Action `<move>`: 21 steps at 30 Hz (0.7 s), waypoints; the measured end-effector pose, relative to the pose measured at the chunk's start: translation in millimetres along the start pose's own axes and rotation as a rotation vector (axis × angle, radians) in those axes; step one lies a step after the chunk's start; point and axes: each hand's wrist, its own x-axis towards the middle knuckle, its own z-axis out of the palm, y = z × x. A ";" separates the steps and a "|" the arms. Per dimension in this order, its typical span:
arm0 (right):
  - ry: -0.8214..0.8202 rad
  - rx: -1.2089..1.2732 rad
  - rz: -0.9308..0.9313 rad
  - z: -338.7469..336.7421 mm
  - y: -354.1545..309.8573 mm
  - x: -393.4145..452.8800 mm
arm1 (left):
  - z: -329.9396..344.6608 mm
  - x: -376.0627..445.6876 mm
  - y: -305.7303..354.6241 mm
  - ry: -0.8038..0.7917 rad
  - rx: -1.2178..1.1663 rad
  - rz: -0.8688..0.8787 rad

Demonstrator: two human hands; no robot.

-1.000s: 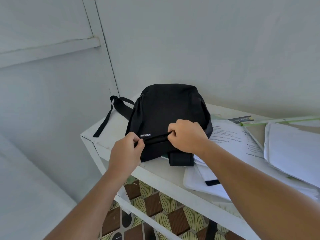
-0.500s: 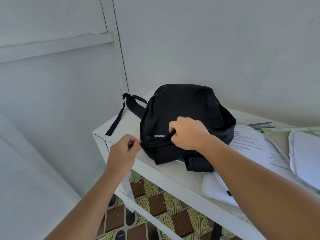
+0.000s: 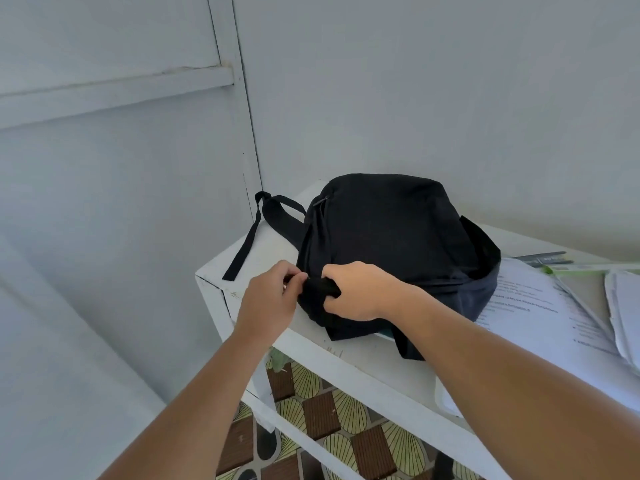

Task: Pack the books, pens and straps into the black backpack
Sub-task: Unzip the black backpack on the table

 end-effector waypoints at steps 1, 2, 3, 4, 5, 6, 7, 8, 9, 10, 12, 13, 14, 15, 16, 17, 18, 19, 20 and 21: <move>0.011 0.028 0.008 -1.8 1.9 0.3 | -2.2 2.6 0.6 -0.042 -0.059 -0.009; 0.007 0.066 0.007 -2.9 4.8 0.2 | -4.7 2.9 0.1 -0.103 -0.099 -0.014; -0.015 0.102 -0.008 -3.4 7.4 0.0 | -7.9 1.0 -1.6 -0.160 -0.118 -0.011; -0.045 0.124 -0.035 -3.0 9.2 -0.1 | -11.1 -1.9 -4.2 -0.199 -0.128 -0.008; -0.069 0.133 -0.056 -1.3 9.8 0.5 | -13.9 -5.0 -7.5 -0.220 -0.139 -0.003; -0.086 0.124 -0.068 0.5 9.8 2.1 | -15.5 -6.9 -10.9 -0.221 -0.141 -0.004; -0.092 0.109 -0.080 2.0 8.7 4.0 | -15.7 -8.0 -14.6 -0.204 -0.128 -0.012; -0.100 0.088 -0.089 3.9 8.0 6.3 | -14.7 -8.0 -17.3 -0.180 -0.108 -0.031; -0.117 0.070 -0.095 5.2 6.0 7.7 | -13.0 -7.0 -19.0 -0.160 -0.088 -0.054; -0.144 0.050 -0.091 6.6 4.3 9.4 | -11.3 -5.5 -18.8 -0.146 -0.068 -0.071; -0.184 0.013 -0.062 6.6 1.8 12.6 | -8.2 -1.6 -16.4 -0.130 -0.046 -0.071; -0.191 0.041 -0.037 4.4 0.6 12.8 | -8.4 -0.8 -14.2 -0.133 -0.069 -0.065; -0.186 0.119 -0.009 1.0 0.2 13.0 | -10.7 -0.9 -12.6 -0.151 -0.116 -0.059; -0.167 0.225 0.022 -2.8 -1.0 12.5 | -14.8 -3.0 -10.8 -0.188 -0.188 -0.063; -0.142 0.292 0.046 -5.7 -0.6 13.1 | -19.1 -6.3 -9.3 -0.238 -0.271 -0.080; -0.123 0.293 0.040 -9.7 -0.6 12.6 | -22.1 -9.3 -8.2 -0.279 -0.340 -0.099; -0.119 0.244 0.009 -9.5 -1.6 14.0 | -24.5 -13.0 -10.5 -0.301 -0.368 -0.107; -0.126 0.194 -0.025 -10.3 -3.1 14.1 | -24.8 -15.2 -12.1 -0.298 -0.359 -0.098; -0.138 0.171 -0.057 -8.6 -3.0 14.5 | -23.8 -17.8 -13.9 -0.278 -0.321 -0.082; -0.140 0.185 -0.074 -7.4 -2.8 14.6 | -21.1 -19.4 -16.7 -0.243 -0.264 -0.067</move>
